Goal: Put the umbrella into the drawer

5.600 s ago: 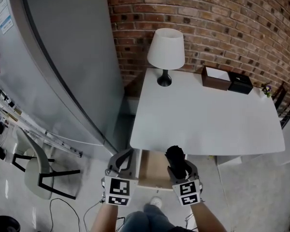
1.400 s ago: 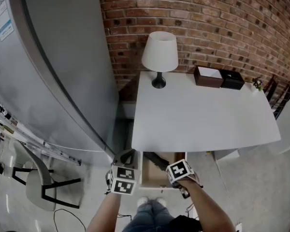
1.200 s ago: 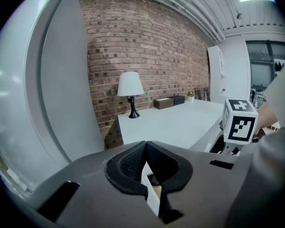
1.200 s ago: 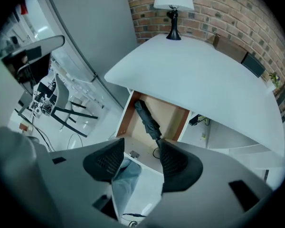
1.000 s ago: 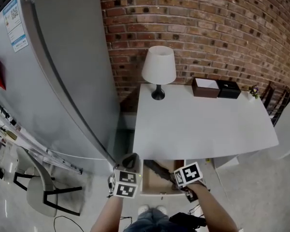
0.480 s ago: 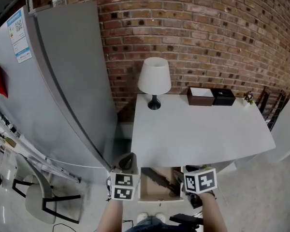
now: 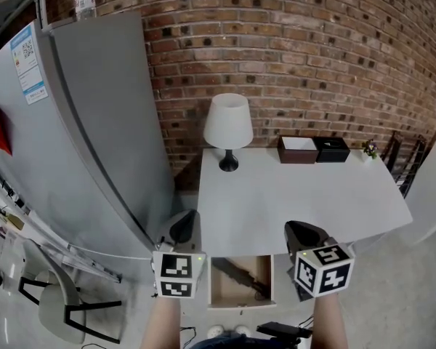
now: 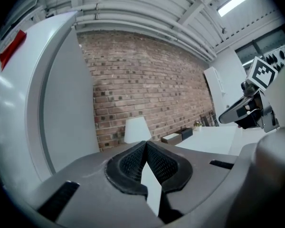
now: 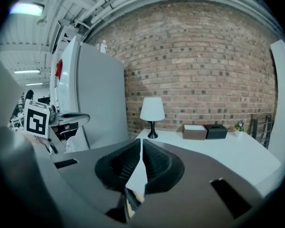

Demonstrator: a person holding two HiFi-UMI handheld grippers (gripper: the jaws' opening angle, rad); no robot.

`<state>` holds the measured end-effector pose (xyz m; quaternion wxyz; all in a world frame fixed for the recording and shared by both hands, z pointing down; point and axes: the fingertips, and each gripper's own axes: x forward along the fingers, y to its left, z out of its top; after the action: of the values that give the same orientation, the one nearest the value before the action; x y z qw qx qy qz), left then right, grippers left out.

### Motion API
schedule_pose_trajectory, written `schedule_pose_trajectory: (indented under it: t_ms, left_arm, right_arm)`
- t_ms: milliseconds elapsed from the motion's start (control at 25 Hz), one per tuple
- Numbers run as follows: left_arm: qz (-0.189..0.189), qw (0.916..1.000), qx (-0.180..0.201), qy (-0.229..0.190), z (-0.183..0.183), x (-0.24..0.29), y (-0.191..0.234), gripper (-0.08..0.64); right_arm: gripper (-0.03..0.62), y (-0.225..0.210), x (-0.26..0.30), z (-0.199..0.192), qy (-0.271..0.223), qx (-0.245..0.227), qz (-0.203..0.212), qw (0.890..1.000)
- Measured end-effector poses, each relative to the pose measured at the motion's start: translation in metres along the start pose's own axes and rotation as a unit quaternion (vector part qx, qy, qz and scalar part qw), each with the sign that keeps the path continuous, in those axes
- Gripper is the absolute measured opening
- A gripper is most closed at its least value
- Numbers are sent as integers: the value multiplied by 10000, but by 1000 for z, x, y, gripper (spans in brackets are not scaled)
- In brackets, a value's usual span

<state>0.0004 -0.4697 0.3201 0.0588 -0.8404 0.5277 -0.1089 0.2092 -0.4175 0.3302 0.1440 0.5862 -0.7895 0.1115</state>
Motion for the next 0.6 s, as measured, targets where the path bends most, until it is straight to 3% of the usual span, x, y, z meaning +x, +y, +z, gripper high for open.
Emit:
schedule_pose_trajectory:
  t_ms: [240, 440, 600]
  left_arm:
    - [139, 9966, 448, -672, 53, -7, 8, 2]
    - [285, 9881, 689, -1346, 94, -20, 15, 2]
    - [348, 9839, 729, -1595, 108, -30, 21, 2]
  right_arm:
    - [2, -3, -28, 57, -957, -503, -159, 9940]
    - [2, -5, -49, 88, -1699, -980, -420, 9797]
    - [2, -6, -64, 103, -2106, -1202, -663, 9679]
